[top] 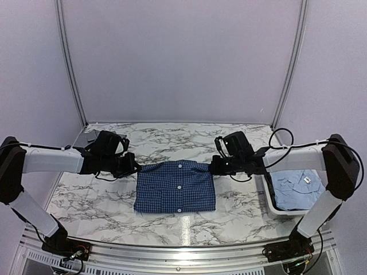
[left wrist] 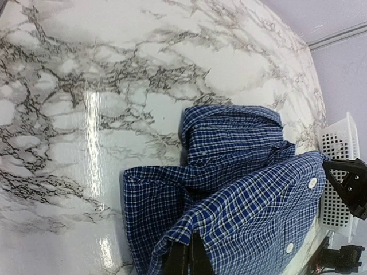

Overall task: Fold and stack the long sleeve shirts
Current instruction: Fold the 2/3-rectangle-folded shirt at the center of the board.

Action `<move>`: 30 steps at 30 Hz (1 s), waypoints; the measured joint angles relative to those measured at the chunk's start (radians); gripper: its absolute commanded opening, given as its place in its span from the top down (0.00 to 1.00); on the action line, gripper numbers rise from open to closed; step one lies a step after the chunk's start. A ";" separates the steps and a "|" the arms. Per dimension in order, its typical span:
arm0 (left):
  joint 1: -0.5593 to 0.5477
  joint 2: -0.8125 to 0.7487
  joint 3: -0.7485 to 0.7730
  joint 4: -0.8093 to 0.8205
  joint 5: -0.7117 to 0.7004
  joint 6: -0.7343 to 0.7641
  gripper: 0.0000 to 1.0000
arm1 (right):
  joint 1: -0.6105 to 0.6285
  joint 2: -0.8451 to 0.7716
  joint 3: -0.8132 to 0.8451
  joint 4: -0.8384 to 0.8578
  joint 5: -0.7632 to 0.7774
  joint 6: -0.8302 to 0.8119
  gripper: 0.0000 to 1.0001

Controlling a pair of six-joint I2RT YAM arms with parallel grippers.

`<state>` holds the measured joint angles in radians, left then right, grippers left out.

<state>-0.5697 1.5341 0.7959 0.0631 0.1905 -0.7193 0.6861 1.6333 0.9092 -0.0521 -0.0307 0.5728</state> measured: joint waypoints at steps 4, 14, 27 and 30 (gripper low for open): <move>0.009 -0.028 0.036 -0.006 -0.023 0.011 1.00 | -0.014 -0.013 0.062 -0.021 0.023 -0.018 1.00; 0.109 0.303 0.352 -0.009 0.021 0.078 1.00 | -0.149 0.279 0.299 -0.001 -0.018 -0.105 0.98; 0.187 0.360 0.499 -0.123 0.011 0.184 0.31 | -0.179 0.317 0.423 -0.109 0.022 -0.171 0.62; 0.178 0.266 0.462 -0.132 -0.005 0.187 0.48 | -0.158 0.247 0.424 -0.122 0.038 -0.177 0.66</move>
<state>-0.3920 1.7996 1.2575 -0.0692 0.1860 -0.5327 0.5282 1.8805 1.3331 -0.1741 0.0074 0.3958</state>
